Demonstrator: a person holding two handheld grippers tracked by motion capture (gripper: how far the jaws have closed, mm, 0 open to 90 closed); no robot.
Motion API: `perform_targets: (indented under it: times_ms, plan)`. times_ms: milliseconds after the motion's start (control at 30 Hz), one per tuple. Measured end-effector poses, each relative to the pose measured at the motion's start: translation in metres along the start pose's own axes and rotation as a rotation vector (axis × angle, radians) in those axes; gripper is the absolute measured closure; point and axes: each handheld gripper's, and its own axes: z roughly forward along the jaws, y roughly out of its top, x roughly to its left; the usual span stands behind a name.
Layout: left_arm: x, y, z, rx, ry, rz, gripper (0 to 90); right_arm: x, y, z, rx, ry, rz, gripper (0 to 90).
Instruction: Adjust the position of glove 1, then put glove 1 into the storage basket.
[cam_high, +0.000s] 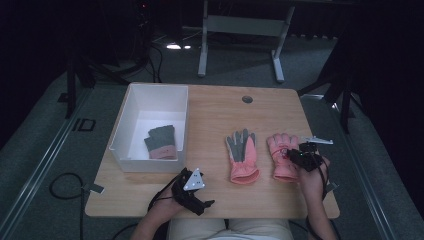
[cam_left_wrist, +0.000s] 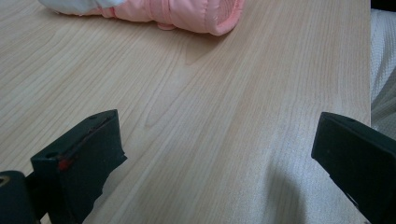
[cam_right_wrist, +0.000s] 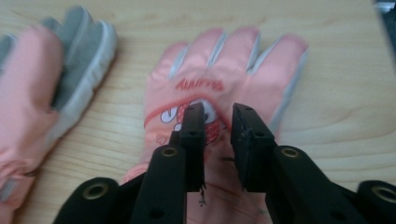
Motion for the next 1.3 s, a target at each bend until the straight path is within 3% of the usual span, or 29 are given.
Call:
perform_targets:
  times_ms: [33, 67, 100, 133, 167, 200, 267, 400, 633, 667, 700, 733, 767, 800, 833, 1033, 1300]
  plan:
    - [0.000, 0.000, 0.000, 0.000, 0.000, 0.000, 1.5, 0.000, 0.000, 0.000, 0.000, 0.000, 0.000, 73.2]
    - [0.001, 0.000, 0.000, 0.000, 0.000, 0.000, 1.5, -0.002, 0.006, -0.009, -0.017, 0.047, -0.041, 68.4]
    - [0.001, 0.000, 0.000, 0.000, 0.000, 0.000, 1.5, -0.002, 0.006, -0.009, -0.017, 0.047, -0.041, 68.4]
    - [0.000, 0.000, 0.000, 0.002, 0.002, 0.003, 1.5, -0.004, 0.012, -0.017, -0.017, 0.071, -0.101, 68.0]
    - [0.000, 0.000, 0.000, 0.002, 0.002, 0.003, 1.5, -0.004, 0.012, -0.017, -0.017, 0.071, -0.101, 68.0]
    - [0.000, 0.001, 0.000, 0.002, 0.000, 0.005, 1.5, -0.005, 0.015, -0.020, -0.015, 0.099, -0.135, 67.9]
    - [-0.001, 0.001, 0.000, 0.001, -0.002, 0.004, 1.5, -0.007, 0.020, -0.021, 0.013, 0.094, -0.205, 67.4]
    - [0.000, 0.000, 0.000, 0.004, -0.001, 0.005, 1.5, -0.010, 0.018, -0.014, 0.043, 0.116, -0.232, 65.3]
    - [0.000, 0.000, 0.000, 0.004, -0.003, 0.005, 1.5, -0.009, 0.009, 0.007, 0.090, 0.112, -0.235, 62.7]
    - [0.000, 0.000, 0.000, 0.006, -0.001, 0.007, 1.5, -0.006, 0.005, 0.014, 0.113, 0.083, -0.251, 68.3]
    - [0.000, 0.000, 0.000, 0.006, -0.001, 0.007, 1.5, -0.006, 0.005, 0.014, 0.113, 0.083, -0.251, 68.3]
    - [0.000, 0.000, 0.000, 0.006, -0.001, 0.011, 1.5, -0.005, 0.001, 0.020, 0.121, 0.062, -0.246, 76.2]
    - [0.000, 0.000, 0.000, 0.006, -0.001, 0.011, 1.5, -0.005, 0.001, 0.020, 0.121, 0.062, -0.246, 76.2]
    - [0.000, 0.000, 0.000, 0.007, -0.002, 0.012, 1.5, -0.006, 0.000, 0.023, 0.123, 0.069, -0.208, 81.8]
    - [0.000, 0.000, 0.000, 0.007, -0.002, 0.012, 1.5, -0.006, 0.000, 0.023, 0.123, 0.069, -0.208, 81.8]
    - [0.000, 0.000, 0.000, 0.005, -0.002, 0.007, 1.5, -0.005, 0.002, 0.018, 0.111, 0.061, -0.163, 87.2]
    - [0.000, 0.000, 0.000, 0.006, -0.001, 0.005, 1.5, 0.006, 0.022, -0.020, 0.012, 0.043, -0.139, 87.6]
